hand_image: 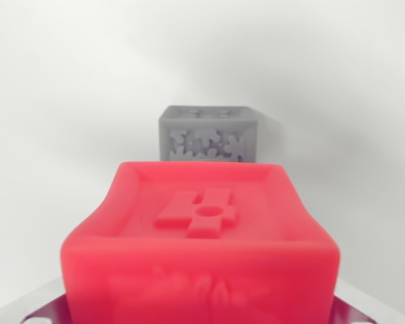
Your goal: Destack cube
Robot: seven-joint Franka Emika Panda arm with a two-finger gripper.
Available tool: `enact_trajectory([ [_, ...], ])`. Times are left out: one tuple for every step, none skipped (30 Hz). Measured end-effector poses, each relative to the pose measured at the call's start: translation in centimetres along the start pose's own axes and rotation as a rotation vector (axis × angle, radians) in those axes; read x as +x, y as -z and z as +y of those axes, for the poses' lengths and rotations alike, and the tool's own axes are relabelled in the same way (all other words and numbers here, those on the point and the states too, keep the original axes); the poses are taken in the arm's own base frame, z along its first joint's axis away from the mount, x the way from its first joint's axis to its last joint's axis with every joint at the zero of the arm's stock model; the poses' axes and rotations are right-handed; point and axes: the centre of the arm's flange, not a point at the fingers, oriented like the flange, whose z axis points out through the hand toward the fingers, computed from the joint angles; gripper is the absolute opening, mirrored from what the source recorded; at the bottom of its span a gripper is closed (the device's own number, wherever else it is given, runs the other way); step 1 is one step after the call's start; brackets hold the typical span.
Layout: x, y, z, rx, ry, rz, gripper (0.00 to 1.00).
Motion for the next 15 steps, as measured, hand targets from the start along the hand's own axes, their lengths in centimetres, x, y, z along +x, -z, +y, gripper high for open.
enact_trajectory([
  [0.0,0.3,0.0,0.0,0.0,0.0,0.0],
  [0.0,0.7,0.0,0.0,0.0,0.001,0.0],
  [0.0,0.8,0.0,0.0,0.0,0.001,0.0],
  [0.0,1.2,0.0,0.0,0.0,0.001,0.0],
  [0.0,1.4,0.0,0.0,0.0,0.001,0.0],
  [0.0,1.7,0.0,0.0,-0.001,0.001,0.0],
  [0.0,2.0,0.0,0.0,0.0,0.001,0.0],
  [0.0,2.3,0.0,0.0,0.0,0.001,0.0],
  [0.0,2.6,0.1,0.0,0.0,0.001,0.0],
  [0.0,2.8,0.1,0.0,0.0,0.001,0.0],
  [0.0,3.1,0.1,0.0,-0.001,0.001,0.0],
  [0.0,3.4,0.1,0.0,-0.001,0.001,0.0],
  [0.0,3.8,0.1,0.0,-0.001,0.002,0.0],
  [0.0,3.9,0.1,0.0,-0.001,0.002,0.0],
  [0.0,4.2,0.1,0.0,-0.002,0.001,0.0],
])
